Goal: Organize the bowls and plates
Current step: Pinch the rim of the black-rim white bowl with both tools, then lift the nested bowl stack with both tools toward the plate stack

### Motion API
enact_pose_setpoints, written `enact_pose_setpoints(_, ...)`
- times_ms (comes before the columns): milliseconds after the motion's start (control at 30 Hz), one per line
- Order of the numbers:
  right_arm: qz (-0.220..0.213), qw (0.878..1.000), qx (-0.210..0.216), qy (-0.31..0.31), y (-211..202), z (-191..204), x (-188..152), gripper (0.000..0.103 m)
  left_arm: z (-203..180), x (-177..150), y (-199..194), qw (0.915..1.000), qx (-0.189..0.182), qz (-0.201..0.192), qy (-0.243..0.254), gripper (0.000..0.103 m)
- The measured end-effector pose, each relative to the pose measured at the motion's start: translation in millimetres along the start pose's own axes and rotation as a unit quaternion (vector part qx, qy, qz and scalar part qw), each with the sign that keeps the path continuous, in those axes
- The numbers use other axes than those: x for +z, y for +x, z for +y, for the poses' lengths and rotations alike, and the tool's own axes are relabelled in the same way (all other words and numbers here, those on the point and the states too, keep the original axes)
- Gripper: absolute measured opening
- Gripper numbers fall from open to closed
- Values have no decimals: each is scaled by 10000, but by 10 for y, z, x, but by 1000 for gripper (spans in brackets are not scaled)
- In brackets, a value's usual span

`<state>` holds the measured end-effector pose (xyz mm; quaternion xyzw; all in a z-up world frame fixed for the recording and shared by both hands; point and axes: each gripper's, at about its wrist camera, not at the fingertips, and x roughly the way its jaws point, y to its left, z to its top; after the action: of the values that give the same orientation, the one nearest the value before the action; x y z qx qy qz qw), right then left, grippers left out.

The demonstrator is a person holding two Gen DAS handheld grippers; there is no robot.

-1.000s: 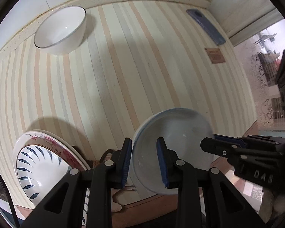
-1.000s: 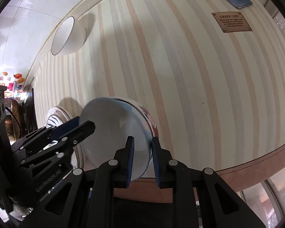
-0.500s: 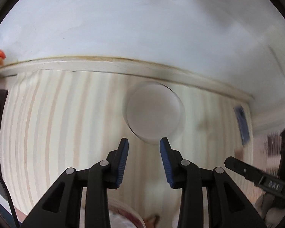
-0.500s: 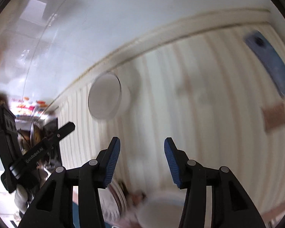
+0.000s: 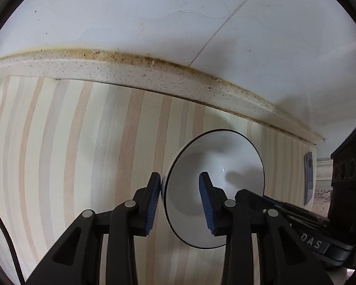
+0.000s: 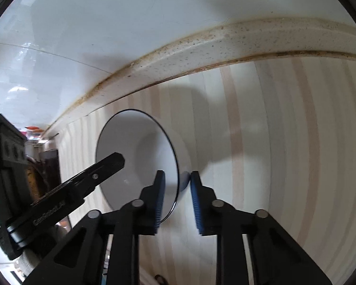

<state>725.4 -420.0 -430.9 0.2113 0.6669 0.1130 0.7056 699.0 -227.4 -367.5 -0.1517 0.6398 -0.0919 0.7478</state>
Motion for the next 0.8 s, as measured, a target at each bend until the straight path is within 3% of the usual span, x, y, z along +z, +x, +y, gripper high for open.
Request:
enact_pose_setpoints(367, -62, 9998, -161, -14, -155, 52, -68, 15, -190, -146, -140, 9991, 215, -124, 337, 30)
enact_pose_setpoints(800, -376, 9992, -112, -74, -988, 19, -648, 15, -606, -650, -843, 9950, 173, -475, 860, 30)
